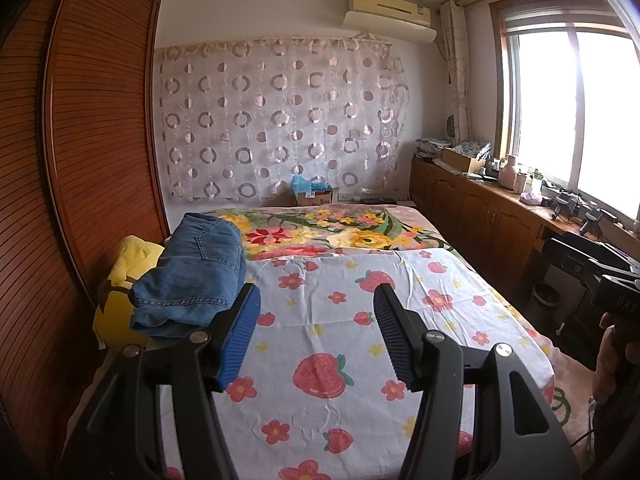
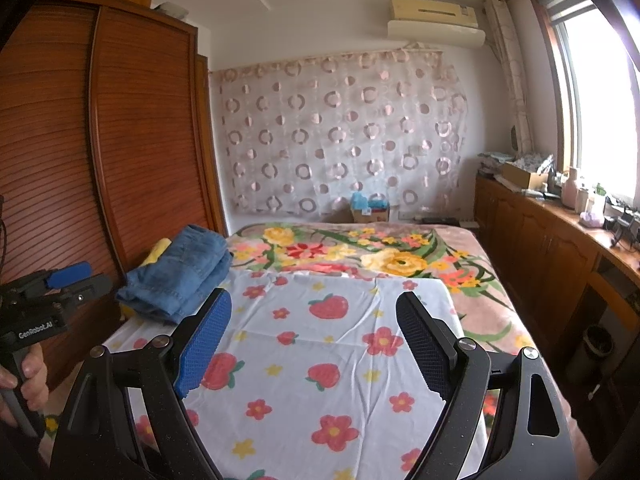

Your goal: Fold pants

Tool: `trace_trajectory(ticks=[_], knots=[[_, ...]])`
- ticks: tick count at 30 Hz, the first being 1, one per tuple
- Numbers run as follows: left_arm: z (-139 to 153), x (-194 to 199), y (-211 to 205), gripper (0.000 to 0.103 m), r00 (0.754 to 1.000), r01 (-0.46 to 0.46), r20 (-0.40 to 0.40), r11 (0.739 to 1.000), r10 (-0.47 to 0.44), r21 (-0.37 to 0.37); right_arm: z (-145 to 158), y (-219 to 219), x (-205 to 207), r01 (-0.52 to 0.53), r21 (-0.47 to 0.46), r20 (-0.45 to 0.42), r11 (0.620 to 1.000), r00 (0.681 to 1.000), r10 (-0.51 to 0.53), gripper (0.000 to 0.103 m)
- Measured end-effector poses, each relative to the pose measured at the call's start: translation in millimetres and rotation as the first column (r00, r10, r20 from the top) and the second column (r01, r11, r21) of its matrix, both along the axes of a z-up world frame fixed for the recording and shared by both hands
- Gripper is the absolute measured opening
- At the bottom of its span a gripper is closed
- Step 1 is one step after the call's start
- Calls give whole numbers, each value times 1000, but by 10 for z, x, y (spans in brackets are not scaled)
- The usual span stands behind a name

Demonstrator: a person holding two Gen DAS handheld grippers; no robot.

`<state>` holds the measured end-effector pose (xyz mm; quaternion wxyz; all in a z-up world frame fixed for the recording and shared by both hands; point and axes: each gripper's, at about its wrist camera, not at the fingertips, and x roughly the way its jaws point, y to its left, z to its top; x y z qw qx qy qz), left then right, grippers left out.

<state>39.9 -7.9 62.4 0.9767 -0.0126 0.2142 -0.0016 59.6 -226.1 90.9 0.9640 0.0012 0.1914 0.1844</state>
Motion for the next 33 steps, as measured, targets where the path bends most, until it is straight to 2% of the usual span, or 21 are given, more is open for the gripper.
trace_trajectory(ticks=[33], knots=[[12,-20,-8,59,1000,-5,0,1000,5,-5,4,1,-13,1,-2,0,1000,1000,-1,86]])
